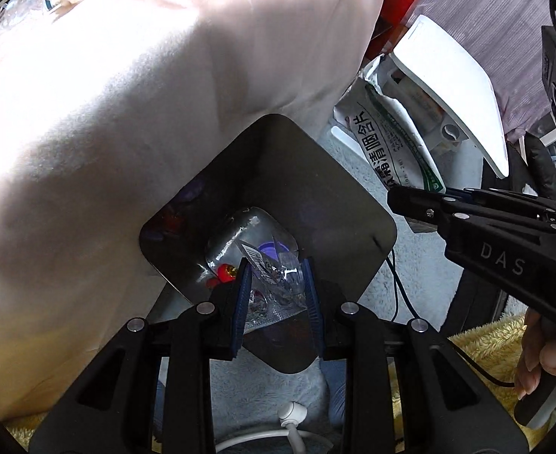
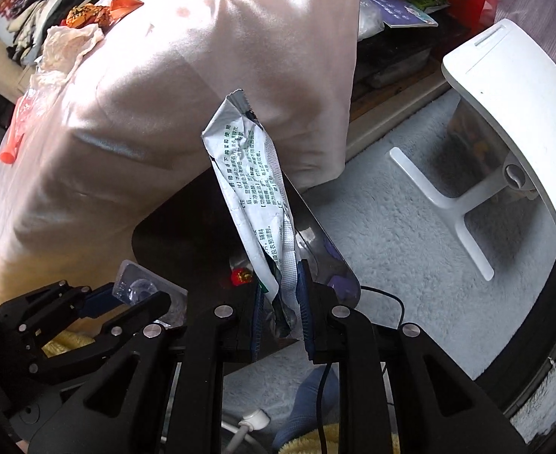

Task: Collect trash
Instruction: 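Carry blister pack and wrapper over the black bin while both tools release them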

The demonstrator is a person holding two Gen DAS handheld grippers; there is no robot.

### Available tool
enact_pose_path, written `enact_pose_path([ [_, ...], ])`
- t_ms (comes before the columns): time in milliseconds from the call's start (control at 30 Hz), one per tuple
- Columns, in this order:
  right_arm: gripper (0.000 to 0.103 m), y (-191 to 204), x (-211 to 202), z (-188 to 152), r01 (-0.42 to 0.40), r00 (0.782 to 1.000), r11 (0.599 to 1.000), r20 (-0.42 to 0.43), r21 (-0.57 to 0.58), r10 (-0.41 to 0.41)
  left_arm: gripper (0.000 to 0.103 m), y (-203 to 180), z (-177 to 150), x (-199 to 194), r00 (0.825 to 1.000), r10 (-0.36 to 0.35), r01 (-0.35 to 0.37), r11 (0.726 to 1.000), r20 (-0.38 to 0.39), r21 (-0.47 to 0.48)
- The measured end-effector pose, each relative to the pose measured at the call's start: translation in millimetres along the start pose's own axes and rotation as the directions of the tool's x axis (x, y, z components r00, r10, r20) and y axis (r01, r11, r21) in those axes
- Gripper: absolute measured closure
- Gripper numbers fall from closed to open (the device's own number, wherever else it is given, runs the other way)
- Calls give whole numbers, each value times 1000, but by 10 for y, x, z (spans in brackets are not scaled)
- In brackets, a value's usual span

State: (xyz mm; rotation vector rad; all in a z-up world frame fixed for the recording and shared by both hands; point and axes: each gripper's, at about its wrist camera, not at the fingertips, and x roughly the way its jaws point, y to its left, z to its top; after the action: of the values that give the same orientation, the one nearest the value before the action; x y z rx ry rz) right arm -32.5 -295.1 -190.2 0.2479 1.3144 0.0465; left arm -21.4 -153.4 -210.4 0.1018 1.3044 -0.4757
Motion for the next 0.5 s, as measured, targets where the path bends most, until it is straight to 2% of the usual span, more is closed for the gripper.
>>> enact_pose_path([
  [67, 80, -7, 8, 21, -13, 1000, 1000, -2, 5, 13, 77, 10, -22, 2, 1000, 1, -1, 1000, -2, -5],
  [100, 75, -9, 4, 27, -21, 1000, 1000, -1, 8, 22, 76, 36, -14, -5, 1000, 3, -3, 1000, -2, -6],
  [167, 66, -12, -12, 42, -28, 1000, 1000, 6, 12, 28, 67, 24, -16, -11, 1000, 5, -5, 1000, 1, -10],
  [300, 62, -43, -58, 72, -25, 999, 999, 36, 30, 24, 54, 7, -14, -52, 999, 27, -27, 1000, 26, -11],
  [367, 56, -58, -88, 84, -19, 998, 999, 54, 40, 17, 45, 2, -26, -108, 998, 40, -40, 999, 46, -8],
  [433, 48, -70, -128, 88, -8, 997, 999, 72, 45, 5, 37, -4, -31, -183, 996, 50, -50, 999, 71, -6],
  [500, 33, -74, -168, 88, -3, 996, 999, 90, 52, -1, 31, -1, -26, -283, 993, 62, -61, 998, 97, -9],
])
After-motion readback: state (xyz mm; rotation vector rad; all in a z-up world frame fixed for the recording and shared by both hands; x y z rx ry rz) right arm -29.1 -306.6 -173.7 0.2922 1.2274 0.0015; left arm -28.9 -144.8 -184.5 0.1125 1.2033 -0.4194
